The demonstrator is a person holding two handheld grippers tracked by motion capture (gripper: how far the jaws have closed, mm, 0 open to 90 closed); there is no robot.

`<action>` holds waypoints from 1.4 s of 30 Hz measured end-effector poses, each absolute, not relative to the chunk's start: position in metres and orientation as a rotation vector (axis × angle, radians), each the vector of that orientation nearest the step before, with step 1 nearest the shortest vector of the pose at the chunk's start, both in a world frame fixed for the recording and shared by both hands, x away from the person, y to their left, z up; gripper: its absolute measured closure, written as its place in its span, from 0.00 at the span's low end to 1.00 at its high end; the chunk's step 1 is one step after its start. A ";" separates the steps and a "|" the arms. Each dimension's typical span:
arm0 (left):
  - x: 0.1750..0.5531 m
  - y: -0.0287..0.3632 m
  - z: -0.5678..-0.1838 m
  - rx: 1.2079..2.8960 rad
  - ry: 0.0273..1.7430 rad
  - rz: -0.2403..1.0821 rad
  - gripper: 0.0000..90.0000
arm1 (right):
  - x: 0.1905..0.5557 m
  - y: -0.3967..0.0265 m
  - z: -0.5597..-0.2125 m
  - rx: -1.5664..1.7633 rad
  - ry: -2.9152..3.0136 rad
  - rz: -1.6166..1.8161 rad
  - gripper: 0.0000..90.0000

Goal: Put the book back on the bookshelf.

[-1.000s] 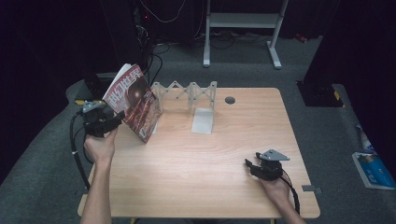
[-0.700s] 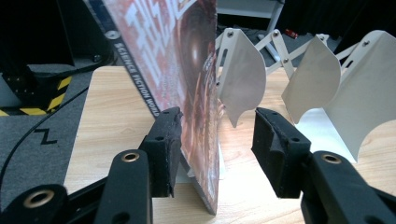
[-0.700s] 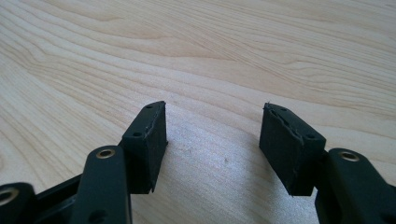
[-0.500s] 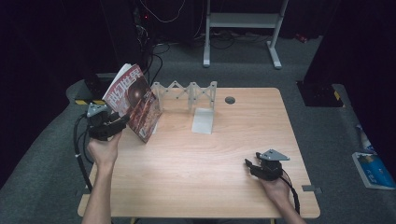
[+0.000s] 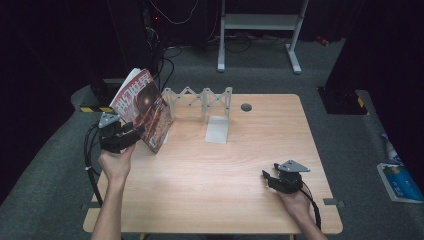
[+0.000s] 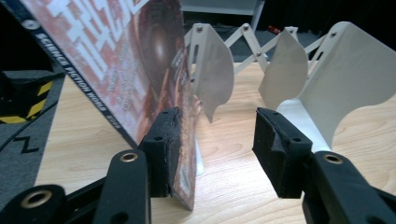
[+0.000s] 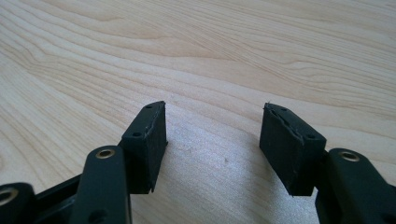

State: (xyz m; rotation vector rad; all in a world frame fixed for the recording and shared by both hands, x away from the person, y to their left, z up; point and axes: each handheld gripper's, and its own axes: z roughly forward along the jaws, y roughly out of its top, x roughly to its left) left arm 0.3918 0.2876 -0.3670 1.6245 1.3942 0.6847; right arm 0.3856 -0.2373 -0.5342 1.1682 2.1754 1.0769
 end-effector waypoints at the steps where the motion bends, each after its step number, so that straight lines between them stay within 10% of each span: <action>1: 0.391 0.286 -0.367 1.628 1.390 0.682 0.57 | 0.386 -0.237 -0.534 1.168 2.175 1.077 0.46; 42: 0.377 0.253 -0.371 1.683 1.273 0.573 0.54 | 0.385 -0.237 -0.534 1.165 2.176 1.073 0.46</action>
